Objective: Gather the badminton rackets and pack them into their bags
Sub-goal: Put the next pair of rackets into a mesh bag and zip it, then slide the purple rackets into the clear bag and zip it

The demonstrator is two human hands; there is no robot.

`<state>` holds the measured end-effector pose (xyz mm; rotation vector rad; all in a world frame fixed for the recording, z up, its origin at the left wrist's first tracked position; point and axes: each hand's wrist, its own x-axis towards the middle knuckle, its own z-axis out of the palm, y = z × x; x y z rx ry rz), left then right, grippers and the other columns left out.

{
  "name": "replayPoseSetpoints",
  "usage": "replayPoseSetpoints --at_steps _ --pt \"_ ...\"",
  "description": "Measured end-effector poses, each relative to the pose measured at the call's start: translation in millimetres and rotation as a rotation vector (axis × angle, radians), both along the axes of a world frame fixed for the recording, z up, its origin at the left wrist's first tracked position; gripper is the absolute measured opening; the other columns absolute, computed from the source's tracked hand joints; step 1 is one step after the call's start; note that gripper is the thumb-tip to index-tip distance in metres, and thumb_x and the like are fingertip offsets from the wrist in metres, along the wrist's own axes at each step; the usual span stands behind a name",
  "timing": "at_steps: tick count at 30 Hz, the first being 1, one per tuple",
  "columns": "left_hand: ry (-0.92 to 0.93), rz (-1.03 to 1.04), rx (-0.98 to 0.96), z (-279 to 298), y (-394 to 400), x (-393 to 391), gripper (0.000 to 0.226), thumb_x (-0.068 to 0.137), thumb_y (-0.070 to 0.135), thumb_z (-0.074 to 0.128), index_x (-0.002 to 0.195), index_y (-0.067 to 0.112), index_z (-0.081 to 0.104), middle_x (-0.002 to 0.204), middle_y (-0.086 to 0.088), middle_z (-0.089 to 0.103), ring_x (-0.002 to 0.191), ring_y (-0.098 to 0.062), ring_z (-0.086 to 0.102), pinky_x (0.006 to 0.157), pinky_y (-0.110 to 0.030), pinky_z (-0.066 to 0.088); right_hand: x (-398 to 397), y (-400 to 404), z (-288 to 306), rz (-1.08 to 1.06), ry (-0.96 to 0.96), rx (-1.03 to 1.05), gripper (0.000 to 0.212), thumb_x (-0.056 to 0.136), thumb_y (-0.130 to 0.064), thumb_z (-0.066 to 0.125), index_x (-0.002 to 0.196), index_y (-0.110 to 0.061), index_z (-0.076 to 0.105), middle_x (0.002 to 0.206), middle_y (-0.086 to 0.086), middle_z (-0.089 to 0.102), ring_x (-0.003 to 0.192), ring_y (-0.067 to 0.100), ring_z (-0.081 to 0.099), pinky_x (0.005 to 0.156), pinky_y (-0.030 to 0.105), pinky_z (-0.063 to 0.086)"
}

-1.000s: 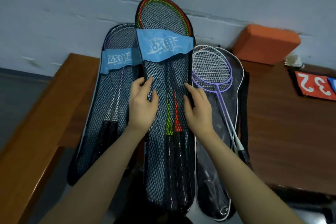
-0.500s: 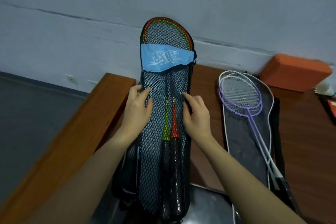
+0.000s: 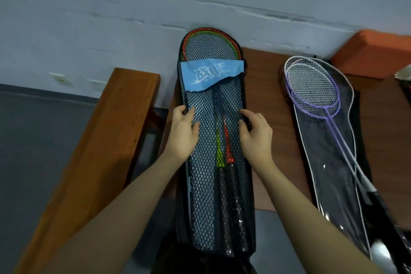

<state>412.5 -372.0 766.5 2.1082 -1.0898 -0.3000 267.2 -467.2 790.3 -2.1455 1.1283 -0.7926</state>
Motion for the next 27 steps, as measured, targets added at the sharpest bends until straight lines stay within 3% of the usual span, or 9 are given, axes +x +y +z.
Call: replayPoseSetpoints --at_steps 4,6,9,13,17,22,27 --pt "0.023 0.068 -0.085 -2 -4 5 0.040 0.090 0.001 0.052 0.129 -0.006 0.045 0.129 -0.023 0.038 0.120 -0.028 0.041 0.095 0.003 0.012 6 -7 -1 0.006 0.048 -0.008 0.031 0.091 -0.009 0.053 0.122 -0.007 0.058 0.094 0.005 0.056 0.081 0.015 0.051 0.067 0.020 0.033" --pt "0.037 0.049 -0.011 -9 -8 5 0.039 0.090 0.004 0.052 0.127 -0.004 0.047 0.132 -0.023 0.036 0.121 -0.031 0.041 0.101 -0.009 0.022 6 -7 -9 -0.002 0.130 0.023 0.035 0.092 -0.012 0.051 0.127 -0.013 0.054 0.104 0.007 0.057 0.088 0.022 0.055 0.068 0.028 0.039" --pt "-0.180 0.044 0.249 -25 -4 7 0.039 0.089 0.017 0.053 0.126 0.004 0.049 0.146 -0.021 0.026 0.127 -0.038 0.032 0.103 -0.042 0.032 1 -4 -27 -0.044 0.312 0.152 0.042 0.094 -0.014 0.044 0.135 -0.025 0.044 0.117 0.007 0.054 0.100 0.028 0.055 0.072 0.037 0.043" --pt "-0.318 -0.087 0.412 -36 4 11 0.045 0.094 0.024 0.041 0.136 0.008 0.038 0.155 -0.011 0.012 0.141 -0.028 0.013 0.111 -0.043 0.016 -6 -9 -40 0.007 0.533 0.245 0.051 0.092 -0.012 0.041 0.139 -0.030 0.037 0.121 0.016 0.051 0.103 0.037 0.054 0.079 0.042 0.047" --pt "-0.284 -0.113 0.367 -31 2 9 0.048 0.095 0.030 0.041 0.136 0.005 0.039 0.151 -0.014 0.024 0.140 -0.028 0.019 0.112 -0.045 0.015 -17 -15 -42 0.051 0.472 0.236 0.042 0.094 -0.022 0.045 0.135 -0.028 0.044 0.125 0.020 0.050 0.116 0.037 0.050 0.093 0.043 0.045" --pt "-0.295 -0.190 0.216 -12 -8 -16 0.049 0.088 0.033 0.034 0.117 0.002 0.058 0.128 -0.021 0.054 0.118 -0.036 0.050 0.097 -0.048 0.039 -41 -20 -30 0.075 0.370 0.129 0.036 0.093 -0.022 0.050 0.128 -0.017 0.053 0.109 0.010 0.052 0.096 0.032 0.058 0.082 0.043 0.049" --pt "-0.277 -0.235 0.182 6 -52 -68 0.044 0.093 0.032 0.037 0.126 0.008 0.053 0.133 -0.012 0.049 0.124 -0.030 0.042 0.102 -0.041 0.025 -85 -58 -27 -0.024 0.287 0.117 0.030 0.091 -0.014 0.051 0.120 -0.011 0.059 0.106 0.007 0.057 0.088 0.024 0.059 0.076 0.033 0.046"
